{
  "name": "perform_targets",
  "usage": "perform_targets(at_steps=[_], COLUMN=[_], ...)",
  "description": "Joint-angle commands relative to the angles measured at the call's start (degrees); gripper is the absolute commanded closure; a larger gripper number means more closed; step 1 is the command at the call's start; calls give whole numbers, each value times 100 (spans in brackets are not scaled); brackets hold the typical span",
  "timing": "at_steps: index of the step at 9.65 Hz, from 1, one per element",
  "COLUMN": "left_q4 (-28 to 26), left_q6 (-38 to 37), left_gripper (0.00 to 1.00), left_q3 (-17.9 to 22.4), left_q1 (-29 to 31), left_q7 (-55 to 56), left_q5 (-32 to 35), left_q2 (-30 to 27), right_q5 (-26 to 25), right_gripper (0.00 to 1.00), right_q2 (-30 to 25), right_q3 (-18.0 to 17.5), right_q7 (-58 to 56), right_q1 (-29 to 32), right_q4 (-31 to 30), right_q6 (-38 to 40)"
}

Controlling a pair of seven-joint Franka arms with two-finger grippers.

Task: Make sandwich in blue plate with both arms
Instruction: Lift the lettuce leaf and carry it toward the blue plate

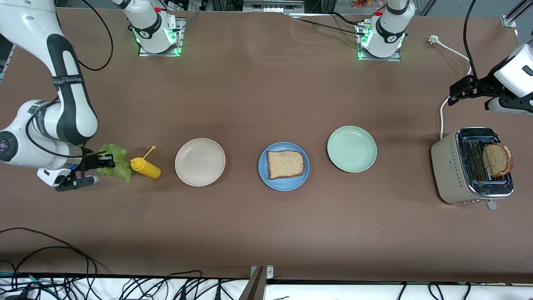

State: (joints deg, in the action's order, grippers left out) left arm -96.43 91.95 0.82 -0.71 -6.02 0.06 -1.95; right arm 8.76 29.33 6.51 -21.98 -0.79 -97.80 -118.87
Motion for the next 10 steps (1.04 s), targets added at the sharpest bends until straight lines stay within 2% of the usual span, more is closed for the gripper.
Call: perform_targets(at_steps=[1,5,8,10], left_q4=[168,177,177,177], left_q6=[-81,-63,-63,-63], left_gripper=[0,0,0,0], left_q3=[33,24,15,15], left_q1=[-61,-70,-70,-70], left_q7=[-48,5,5,5], left_q5=[125,143,143,143], left_q2=[89,159,168,168], right_q5=[47,21,20,12], right_gripper=[100,100,100,100], right_q2=[-496,-1077,-1104,-1078], right_q3=[-53,-53,-106,-80], right_q7=[79,420,983,1579], right_q1=[35,27,-113,-551], right_q4=[59,349,788,1008], right_q6=[723,1725,2367,2500])
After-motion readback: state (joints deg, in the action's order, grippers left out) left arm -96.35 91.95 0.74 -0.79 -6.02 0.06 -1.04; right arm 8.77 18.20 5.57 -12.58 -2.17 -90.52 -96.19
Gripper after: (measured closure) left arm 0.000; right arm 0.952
